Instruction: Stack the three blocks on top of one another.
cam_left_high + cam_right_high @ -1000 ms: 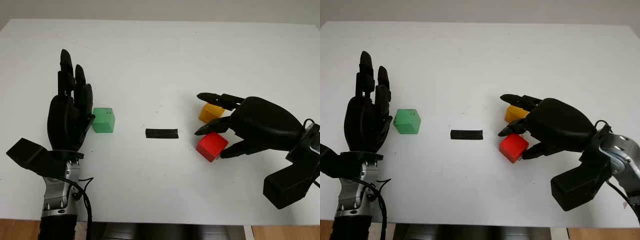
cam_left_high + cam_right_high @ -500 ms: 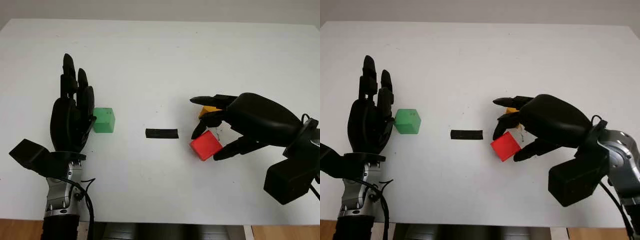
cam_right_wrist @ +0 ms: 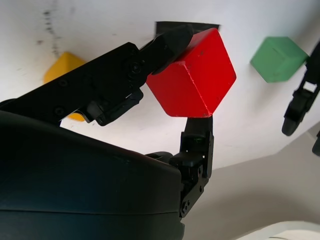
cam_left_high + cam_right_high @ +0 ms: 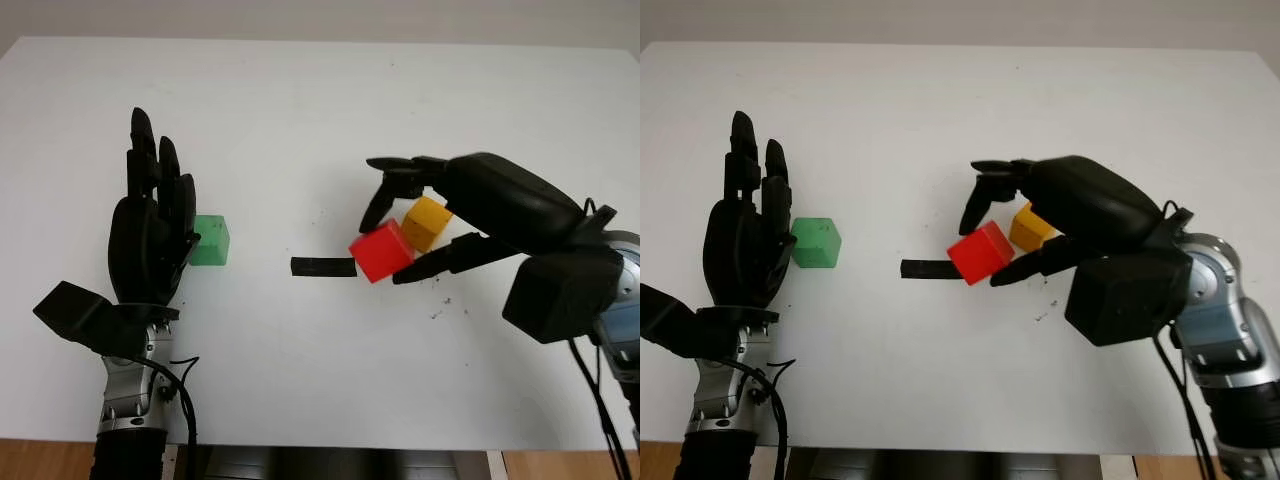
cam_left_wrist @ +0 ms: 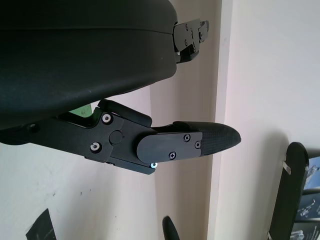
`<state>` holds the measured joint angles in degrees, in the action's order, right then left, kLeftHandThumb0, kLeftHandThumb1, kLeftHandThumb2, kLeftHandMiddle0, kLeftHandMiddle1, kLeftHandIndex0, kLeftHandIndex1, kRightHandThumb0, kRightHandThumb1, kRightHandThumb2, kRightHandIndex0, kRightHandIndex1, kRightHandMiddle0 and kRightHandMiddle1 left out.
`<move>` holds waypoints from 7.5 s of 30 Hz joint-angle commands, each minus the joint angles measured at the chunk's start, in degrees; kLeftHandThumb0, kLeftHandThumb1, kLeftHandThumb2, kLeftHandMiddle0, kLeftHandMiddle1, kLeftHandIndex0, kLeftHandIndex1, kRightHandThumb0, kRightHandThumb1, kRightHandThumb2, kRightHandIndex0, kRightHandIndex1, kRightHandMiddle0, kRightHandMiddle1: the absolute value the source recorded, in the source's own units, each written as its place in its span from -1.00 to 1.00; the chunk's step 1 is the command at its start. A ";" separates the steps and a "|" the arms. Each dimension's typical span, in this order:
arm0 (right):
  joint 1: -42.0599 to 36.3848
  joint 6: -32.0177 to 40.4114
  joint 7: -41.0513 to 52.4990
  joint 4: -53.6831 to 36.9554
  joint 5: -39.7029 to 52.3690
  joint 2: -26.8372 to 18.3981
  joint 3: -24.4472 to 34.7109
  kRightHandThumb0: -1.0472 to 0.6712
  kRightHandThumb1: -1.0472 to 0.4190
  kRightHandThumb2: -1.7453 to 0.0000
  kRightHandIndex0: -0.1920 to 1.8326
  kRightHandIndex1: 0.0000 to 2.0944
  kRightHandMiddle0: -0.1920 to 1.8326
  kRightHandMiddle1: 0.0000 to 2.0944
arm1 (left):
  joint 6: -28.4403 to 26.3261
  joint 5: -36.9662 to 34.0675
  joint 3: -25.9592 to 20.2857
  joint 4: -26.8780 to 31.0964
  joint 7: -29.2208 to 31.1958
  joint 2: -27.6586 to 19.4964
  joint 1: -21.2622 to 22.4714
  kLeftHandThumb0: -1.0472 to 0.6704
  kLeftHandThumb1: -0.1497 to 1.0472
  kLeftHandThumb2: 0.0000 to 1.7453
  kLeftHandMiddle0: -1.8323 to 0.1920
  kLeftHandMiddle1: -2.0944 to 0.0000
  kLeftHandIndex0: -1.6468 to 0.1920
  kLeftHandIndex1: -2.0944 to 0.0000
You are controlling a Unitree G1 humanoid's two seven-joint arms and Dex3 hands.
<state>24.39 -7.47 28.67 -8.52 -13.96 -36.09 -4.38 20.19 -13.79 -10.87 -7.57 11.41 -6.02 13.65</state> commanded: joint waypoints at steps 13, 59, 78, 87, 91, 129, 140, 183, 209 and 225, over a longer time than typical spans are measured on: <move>2.19 10.06 -4.61 8.71 4.25 15.14 -3.09 -0.39 -0.89 0.94 -0.67 -0.99 -0.48 0.63 | 0.35 0.20 0.55 1.18 -0.04 0.31 -1.89 -0.53 1.00 -0.46 1.00 1.00 1.00 1.00; 0.43 11.94 -13.16 11.31 -10.74 17.58 -9.78 -0.30 -0.92 0.93 -0.68 -0.97 -0.54 0.70 | -0.30 0.34 0.64 2.40 0.81 -0.39 -1.67 -0.54 1.00 -0.40 1.00 1.00 1.00 1.00; -1.40 1.32 -18.76 7.82 -21.46 12.90 -12.06 -0.58 -0.96 0.93 -0.86 -1.00 -0.97 -0.21 | -0.26 -0.15 0.32 1.66 1.00 -0.79 -1.36 -0.52 1.00 -0.42 1.00 1.00 1.00 1.00; -2.36 -1.57 -17.54 5.36 -20.62 12.41 -11.39 -0.78 -1.00 0.93 -1.00 -1.00 -1.00 -0.68 | -0.94 0.09 0.33 2.72 1.01 -1.36 -2.16 -0.55 1.00 -0.42 1.00 1.00 1.00 1.00; -2.65 -1.39 -14.92 2.17 -17.66 12.13 -10.03 -0.78 -0.99 0.94 -1.00 -1.00 -1.00 -0.77 | -1.38 -0.47 0.32 2.76 1.38 -1.36 -2.30 -0.54 1.00 -0.41 1.00 1.00 1.00 1.00; 10.39 -6.16 2.73 8.05 -13.36 -19.49 5.00 -0.57 -0.64 0.94 -0.73 -0.93 -0.35 -0.85 | -0.80 -0.04 0.09 1.55 1.28 -1.45 -1.14 -0.56 1.00 -0.43 1.00 1.00 1.00 1.00; 12.48 -11.70 0.89 11.13 -20.66 -19.70 -0.27 -0.52 -0.64 0.94 -0.72 -0.94 -0.33 -0.89 | -0.87 -1.29 -0.65 1.18 2.51 -1.86 -0.67 -0.54 1.00 -0.43 1.00 1.00 1.00 1.00; 16.17 -28.51 -12.21 30.56 -25.73 -15.64 -8.35 -0.32 -0.74 0.94 -0.66 -0.93 -0.23 -0.91 | -1.53 -0.80 -0.38 1.79 1.11 -1.25 -1.29 -0.56 1.00 -0.48 1.00 1.00 1.00 1.00; 17.06 -31.85 -15.94 33.27 -28.15 -16.19 -9.09 -0.28 -0.80 0.94 -0.57 -0.94 -0.25 0.09 | -0.58 -1.98 -0.86 1.01 2.68 -1.84 -1.25 -0.54 1.00 -0.46 1.00 1.00 1.00 1.00; 18.75 -24.40 -8.90 27.87 -18.29 -14.46 -5.46 -0.20 -0.78 0.94 -0.51 -0.94 -0.29 0.14 | -1.22 -2.55 -1.08 2.58 2.58 -1.88 -2.16 -0.52 1.00 -0.48 1.00 1.00 1.00 1.00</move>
<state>41.16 -32.96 18.90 21.57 -33.34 -50.65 -11.33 18.64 -16.07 -11.60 -5.96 13.69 -7.57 12.62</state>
